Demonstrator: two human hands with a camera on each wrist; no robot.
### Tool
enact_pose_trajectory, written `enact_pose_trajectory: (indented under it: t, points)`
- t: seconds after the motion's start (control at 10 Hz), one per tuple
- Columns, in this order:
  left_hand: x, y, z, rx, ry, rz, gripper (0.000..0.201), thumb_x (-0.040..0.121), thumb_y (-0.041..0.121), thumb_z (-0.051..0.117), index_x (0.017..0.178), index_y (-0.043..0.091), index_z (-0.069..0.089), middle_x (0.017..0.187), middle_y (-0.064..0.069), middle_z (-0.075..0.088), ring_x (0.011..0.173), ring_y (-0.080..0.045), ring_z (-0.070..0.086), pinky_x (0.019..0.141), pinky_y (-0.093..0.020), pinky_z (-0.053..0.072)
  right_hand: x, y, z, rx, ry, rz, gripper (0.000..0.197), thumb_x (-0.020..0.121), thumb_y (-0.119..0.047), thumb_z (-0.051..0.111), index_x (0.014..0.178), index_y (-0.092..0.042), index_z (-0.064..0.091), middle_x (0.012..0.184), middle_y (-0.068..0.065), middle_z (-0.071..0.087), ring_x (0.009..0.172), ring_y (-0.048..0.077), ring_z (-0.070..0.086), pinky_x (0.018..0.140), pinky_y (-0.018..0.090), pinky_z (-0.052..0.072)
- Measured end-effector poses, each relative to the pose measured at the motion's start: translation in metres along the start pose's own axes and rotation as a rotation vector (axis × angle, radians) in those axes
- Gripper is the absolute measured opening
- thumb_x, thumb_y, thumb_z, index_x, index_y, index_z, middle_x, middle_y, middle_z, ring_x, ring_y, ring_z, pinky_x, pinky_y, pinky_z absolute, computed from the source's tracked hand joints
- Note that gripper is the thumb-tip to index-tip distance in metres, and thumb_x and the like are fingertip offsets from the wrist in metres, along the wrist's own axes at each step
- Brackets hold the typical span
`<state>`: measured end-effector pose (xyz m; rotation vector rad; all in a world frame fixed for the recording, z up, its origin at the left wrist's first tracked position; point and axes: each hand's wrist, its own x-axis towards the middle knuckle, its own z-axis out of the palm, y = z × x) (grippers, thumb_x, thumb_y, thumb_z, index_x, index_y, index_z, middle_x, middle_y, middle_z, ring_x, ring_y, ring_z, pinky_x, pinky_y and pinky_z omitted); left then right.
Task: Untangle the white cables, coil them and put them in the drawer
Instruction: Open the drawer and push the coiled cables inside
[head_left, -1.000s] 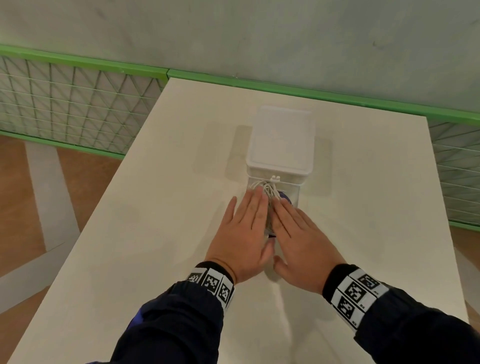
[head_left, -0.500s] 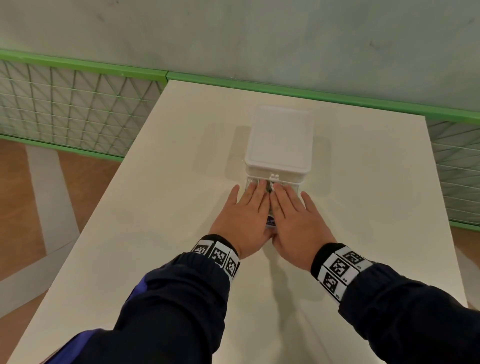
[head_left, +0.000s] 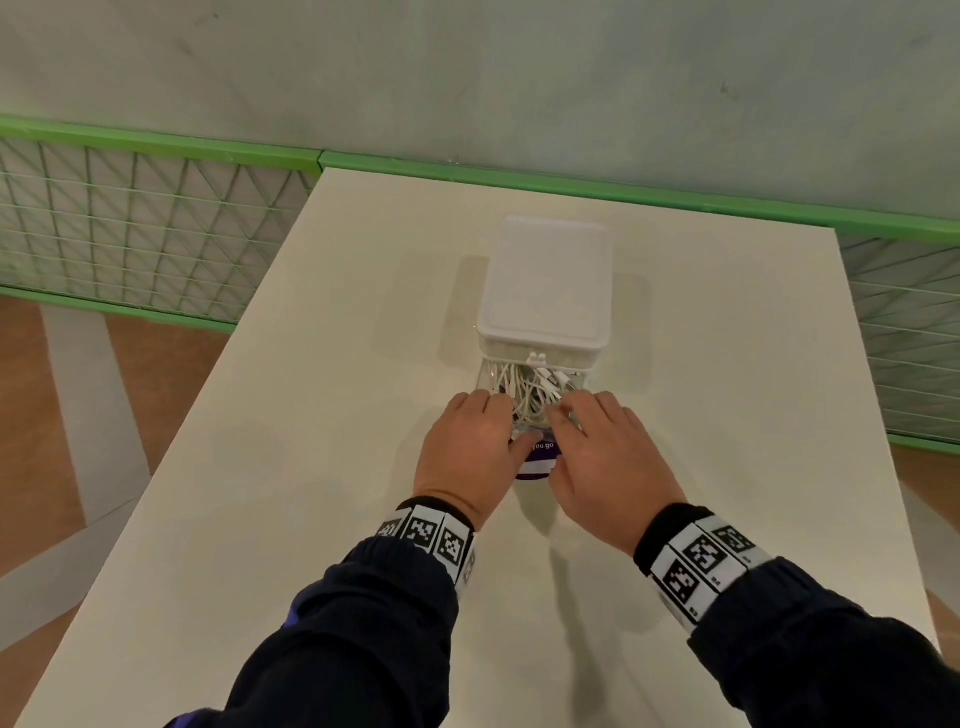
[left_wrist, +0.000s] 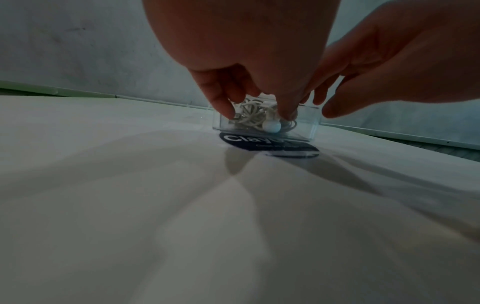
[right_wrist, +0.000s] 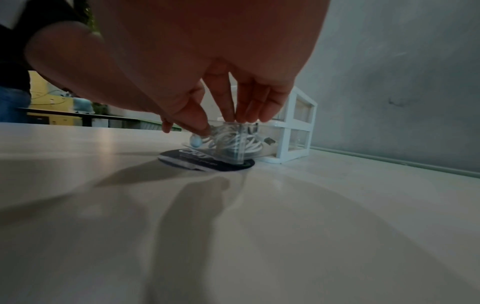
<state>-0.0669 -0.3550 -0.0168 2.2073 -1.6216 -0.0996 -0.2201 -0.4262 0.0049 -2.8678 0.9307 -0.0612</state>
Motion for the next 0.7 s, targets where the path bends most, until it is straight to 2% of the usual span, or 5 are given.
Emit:
enact_pose_trajectory:
  t: [0.1, 0.2, 0.3, 0.5, 0.7]
  points:
    - [-0.001, 0.0, -0.001, -0.031, 0.044, 0.018, 0.026, 0.081, 0.026, 0.08, 0.079, 0.009, 0.061, 0.073, -0.006, 0.063, 0.068, -0.024, 0.057, 0.062, -0.031, 0.047, 0.001, 0.0, 0.002, -0.018, -0.049, 0.043, 0.05, 0.076, -0.021, 0.058, 0.122, 0.001, 0.063, 0.115, 0.011, 0.059, 0.096, 0.032, 0.054, 0.078, 0.044, 0.049]
    - [0.001, -0.002, -0.004, -0.022, 0.004, 0.067, 0.015, 0.083, 0.016, 0.077, 0.091, 0.006, 0.069, 0.086, -0.009, 0.07, 0.08, -0.027, 0.065, 0.07, -0.036, 0.058, 0.007, 0.003, 0.003, -0.034, -0.053, 0.091, 0.058, 0.075, -0.021, 0.062, 0.128, 0.001, 0.058, 0.123, 0.014, 0.057, 0.098, 0.033, 0.052, 0.079, 0.045, 0.048]
    - [0.006, -0.002, -0.005, -0.087, -0.079, 0.067, 0.025, 0.089, 0.021, 0.068, 0.109, 0.006, 0.069, 0.105, -0.009, 0.072, 0.102, -0.028, 0.063, 0.087, -0.036, 0.055, 0.013, 0.003, -0.002, 0.027, 0.014, 0.115, 0.055, 0.074, -0.019, 0.065, 0.126, -0.001, 0.061, 0.125, 0.013, 0.057, 0.1, 0.033, 0.052, 0.08, 0.043, 0.049]
    - [0.017, 0.006, -0.008, -0.205, -0.217, -0.017, 0.048, 0.091, 0.035, 0.061, 0.132, 0.013, 0.055, 0.128, -0.003, 0.062, 0.126, -0.02, 0.049, 0.104, -0.033, 0.046, -0.011, -0.003, -0.005, 0.158, 0.132, 0.101, 0.035, 0.081, -0.018, 0.066, 0.114, -0.008, 0.065, 0.112, 0.009, 0.058, 0.094, 0.028, 0.052, 0.075, 0.041, 0.05]
    - [0.032, 0.007, -0.015, -0.21, -0.324, -0.16, 0.042, 0.093, 0.042, 0.058, 0.13, 0.021, 0.054, 0.124, -0.003, 0.061, 0.117, -0.021, 0.055, 0.096, -0.038, 0.052, -0.073, 0.004, 0.026, 0.246, 0.099, 0.201, 0.035, 0.085, -0.031, 0.059, 0.112, -0.009, 0.068, 0.11, 0.009, 0.06, 0.092, 0.03, 0.056, 0.076, 0.044, 0.053]
